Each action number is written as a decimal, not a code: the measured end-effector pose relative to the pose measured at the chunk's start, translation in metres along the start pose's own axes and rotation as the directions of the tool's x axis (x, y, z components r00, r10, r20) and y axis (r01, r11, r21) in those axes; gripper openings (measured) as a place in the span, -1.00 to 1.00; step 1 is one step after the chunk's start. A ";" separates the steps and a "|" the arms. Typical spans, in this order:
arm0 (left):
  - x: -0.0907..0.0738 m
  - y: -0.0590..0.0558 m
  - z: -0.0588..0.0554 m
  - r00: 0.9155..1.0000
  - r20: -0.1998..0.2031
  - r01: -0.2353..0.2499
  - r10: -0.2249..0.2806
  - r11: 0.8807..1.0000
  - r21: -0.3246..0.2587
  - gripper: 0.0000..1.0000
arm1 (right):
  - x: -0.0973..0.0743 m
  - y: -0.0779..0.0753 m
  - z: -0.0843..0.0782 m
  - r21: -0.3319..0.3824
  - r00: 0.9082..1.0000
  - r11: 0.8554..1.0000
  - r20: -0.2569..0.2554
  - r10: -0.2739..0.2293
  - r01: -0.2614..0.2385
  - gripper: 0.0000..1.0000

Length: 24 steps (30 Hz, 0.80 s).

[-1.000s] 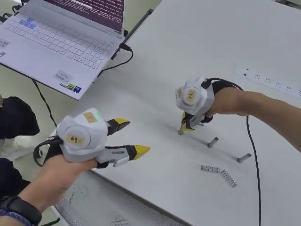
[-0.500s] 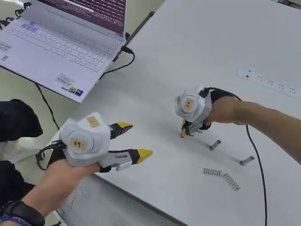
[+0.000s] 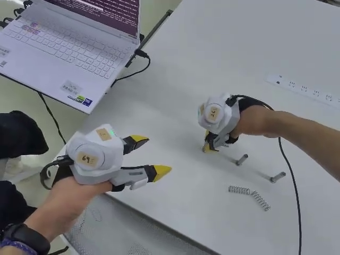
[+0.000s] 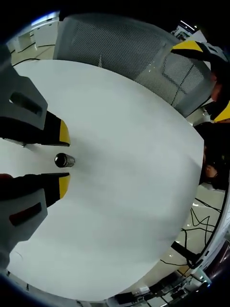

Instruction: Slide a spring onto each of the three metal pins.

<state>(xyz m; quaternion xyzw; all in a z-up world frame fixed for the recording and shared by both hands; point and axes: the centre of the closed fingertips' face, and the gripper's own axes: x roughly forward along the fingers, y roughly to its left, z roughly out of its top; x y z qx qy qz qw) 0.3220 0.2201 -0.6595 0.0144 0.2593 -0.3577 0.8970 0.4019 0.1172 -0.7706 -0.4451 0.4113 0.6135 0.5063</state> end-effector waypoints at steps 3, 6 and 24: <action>0.001 -0.002 0.000 1.000 0.000 0.004 -0.004 1.000 0.000 -0.04 | -0.004 0.000 0.001 -0.001 1.000 1.000 0.007 -0.014 0.014 -0.50; 0.003 -0.004 0.001 1.000 0.001 0.010 -0.010 1.000 0.003 -0.04 | -0.007 0.000 0.002 0.013 1.000 1.000 0.024 -0.016 0.016 -0.45; 0.000 -0.007 0.005 1.000 0.005 0.012 -0.012 1.000 0.015 -0.04 | -0.022 0.000 -0.001 0.064 0.996 0.996 0.066 -0.062 0.058 -0.29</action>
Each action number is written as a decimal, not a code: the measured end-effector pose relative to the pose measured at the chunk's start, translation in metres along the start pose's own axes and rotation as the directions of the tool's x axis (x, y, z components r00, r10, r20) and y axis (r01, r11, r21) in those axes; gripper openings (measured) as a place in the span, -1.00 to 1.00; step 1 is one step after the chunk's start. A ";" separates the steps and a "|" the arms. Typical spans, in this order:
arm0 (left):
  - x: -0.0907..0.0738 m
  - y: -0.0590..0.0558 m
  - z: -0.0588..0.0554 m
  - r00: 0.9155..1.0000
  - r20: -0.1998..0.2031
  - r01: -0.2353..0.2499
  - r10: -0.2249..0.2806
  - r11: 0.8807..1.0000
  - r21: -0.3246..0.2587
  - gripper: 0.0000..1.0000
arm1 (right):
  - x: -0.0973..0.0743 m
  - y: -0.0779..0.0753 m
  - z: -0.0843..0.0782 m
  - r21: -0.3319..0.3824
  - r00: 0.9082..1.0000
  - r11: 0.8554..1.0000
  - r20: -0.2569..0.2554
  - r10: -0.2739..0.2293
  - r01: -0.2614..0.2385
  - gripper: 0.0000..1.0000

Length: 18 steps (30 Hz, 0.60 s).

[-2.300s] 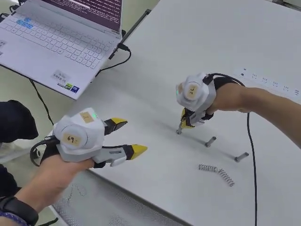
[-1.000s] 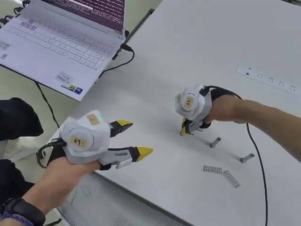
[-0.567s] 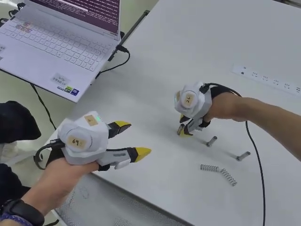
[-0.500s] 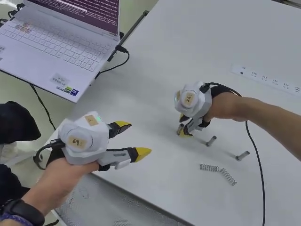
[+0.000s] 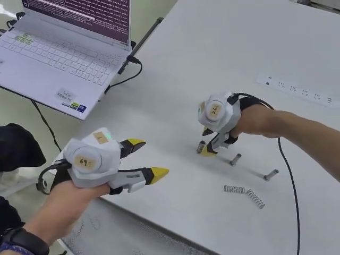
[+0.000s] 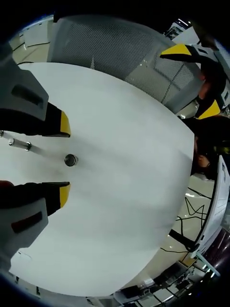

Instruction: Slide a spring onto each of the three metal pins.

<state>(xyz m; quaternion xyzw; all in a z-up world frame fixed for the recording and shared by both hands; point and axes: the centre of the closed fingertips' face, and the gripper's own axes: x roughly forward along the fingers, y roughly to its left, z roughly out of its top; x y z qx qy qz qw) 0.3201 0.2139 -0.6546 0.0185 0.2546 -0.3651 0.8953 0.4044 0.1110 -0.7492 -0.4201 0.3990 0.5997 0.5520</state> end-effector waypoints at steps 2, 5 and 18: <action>0.000 -0.001 0.001 1.000 0.001 0.000 0.000 1.000 0.002 -0.03 | -0.003 0.000 -0.001 0.015 1.000 1.000 0.010 -0.005 0.005 -0.28; 0.000 -0.003 0.004 1.000 0.005 0.002 -0.002 1.000 0.007 -0.01 | -0.008 -0.001 -0.001 0.039 0.999 0.999 0.028 -0.023 0.022 -0.28; 0.000 -0.009 0.010 1.000 0.005 0.024 -0.024 0.999 0.037 0.07 | -0.030 -0.001 -0.011 0.191 0.985 0.978 0.131 -0.113 0.086 -0.26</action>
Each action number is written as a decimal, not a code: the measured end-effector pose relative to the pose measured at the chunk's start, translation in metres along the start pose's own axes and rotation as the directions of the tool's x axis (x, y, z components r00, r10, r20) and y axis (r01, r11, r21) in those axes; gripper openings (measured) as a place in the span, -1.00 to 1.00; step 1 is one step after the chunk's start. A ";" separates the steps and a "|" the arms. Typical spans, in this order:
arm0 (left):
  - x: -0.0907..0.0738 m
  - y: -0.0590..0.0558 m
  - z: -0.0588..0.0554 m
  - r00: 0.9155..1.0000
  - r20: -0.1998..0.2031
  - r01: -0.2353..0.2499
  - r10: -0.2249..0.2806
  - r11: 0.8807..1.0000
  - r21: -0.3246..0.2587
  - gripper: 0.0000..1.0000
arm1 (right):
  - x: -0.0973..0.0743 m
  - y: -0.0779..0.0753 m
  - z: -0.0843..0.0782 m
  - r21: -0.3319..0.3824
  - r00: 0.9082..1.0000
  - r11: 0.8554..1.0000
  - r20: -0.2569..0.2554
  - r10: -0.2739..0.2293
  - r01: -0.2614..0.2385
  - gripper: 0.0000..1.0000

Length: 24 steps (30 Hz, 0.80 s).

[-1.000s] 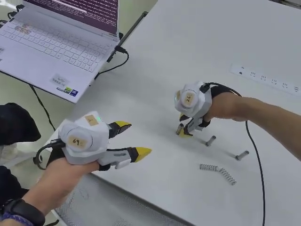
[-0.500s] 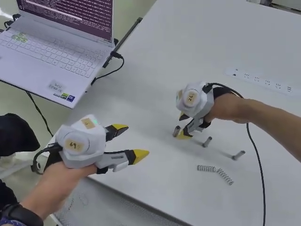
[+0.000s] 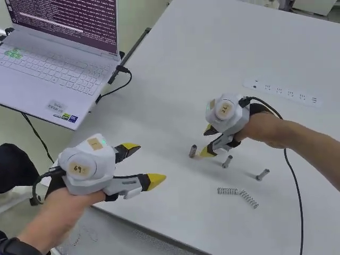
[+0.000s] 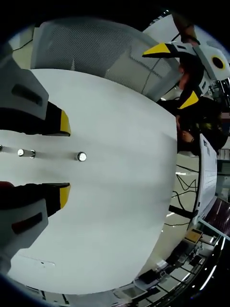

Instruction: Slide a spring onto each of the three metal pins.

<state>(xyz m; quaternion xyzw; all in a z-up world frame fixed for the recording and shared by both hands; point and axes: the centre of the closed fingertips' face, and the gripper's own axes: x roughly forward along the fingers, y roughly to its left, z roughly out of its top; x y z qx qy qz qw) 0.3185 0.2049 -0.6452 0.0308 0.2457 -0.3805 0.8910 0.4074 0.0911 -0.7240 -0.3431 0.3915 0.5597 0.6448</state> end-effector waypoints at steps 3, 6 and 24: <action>0.001 -0.002 0.002 1.000 0.001 0.006 -0.006 1.000 0.005 0.08 | -0.007 -0.002 -0.004 0.036 0.999 0.999 0.022 -0.027 0.027 -0.26; 0.002 -0.004 0.003 1.000 -0.001 0.012 -0.012 1.000 0.010 0.10 | -0.015 -0.003 -0.007 0.076 0.997 0.996 0.050 -0.052 0.049 -0.26; 0.000 -0.013 0.003 0.999 -0.015 0.040 -0.039 0.999 0.032 0.24 | -0.054 -0.001 -0.031 0.234 0.973 0.960 0.137 -0.187 0.151 -0.25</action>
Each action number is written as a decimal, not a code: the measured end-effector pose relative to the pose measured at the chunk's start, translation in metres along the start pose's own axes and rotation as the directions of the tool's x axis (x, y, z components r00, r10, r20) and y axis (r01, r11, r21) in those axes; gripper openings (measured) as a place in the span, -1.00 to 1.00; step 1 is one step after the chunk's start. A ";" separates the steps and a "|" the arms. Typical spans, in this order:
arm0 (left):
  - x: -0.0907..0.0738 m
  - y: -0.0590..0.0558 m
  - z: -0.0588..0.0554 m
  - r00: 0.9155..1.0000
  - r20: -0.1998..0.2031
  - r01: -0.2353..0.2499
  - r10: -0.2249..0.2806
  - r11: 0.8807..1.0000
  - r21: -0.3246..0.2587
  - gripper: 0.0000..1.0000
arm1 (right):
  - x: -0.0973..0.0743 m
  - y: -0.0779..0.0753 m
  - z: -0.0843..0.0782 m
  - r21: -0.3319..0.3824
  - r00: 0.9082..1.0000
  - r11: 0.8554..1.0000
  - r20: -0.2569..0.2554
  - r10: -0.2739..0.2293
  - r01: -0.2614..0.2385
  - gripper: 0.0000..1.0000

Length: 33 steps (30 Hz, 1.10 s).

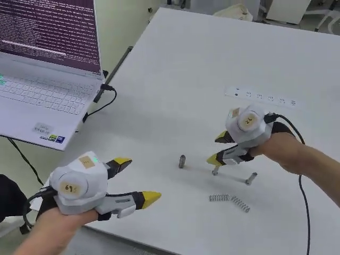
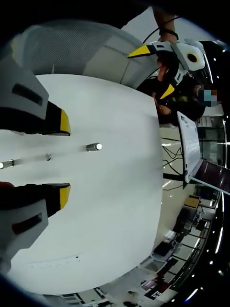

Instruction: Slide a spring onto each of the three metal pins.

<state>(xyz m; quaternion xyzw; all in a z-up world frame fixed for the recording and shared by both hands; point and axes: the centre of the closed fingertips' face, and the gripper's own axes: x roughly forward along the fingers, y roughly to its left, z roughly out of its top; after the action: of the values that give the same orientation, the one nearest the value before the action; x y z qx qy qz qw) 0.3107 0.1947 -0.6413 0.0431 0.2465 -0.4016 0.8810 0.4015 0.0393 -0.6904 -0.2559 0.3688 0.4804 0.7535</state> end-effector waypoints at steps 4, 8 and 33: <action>0.000 0.000 0.001 1.000 -0.003 0.004 -0.004 1.000 0.007 0.26 | -0.009 -0.002 -0.006 0.036 0.999 0.999 0.023 -0.029 0.028 -0.24; 0.000 0.000 0.002 1.000 -0.003 0.004 -0.004 1.000 0.009 0.29 | -0.018 -0.002 -0.012 0.066 0.998 0.997 0.035 -0.044 0.042 -0.23; 0.012 -0.005 0.007 0.999 -0.023 0.048 -0.047 0.998 0.028 0.39 | -0.078 0.000 -0.069 0.327 0.967 0.928 0.118 -0.228 0.178 -0.06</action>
<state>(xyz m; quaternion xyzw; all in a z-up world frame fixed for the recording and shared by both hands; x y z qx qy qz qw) 0.3162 0.1811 -0.6405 0.0544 0.2512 -0.4254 0.8678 0.3595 -0.0540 -0.6690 -0.1318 0.3526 0.3532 0.8565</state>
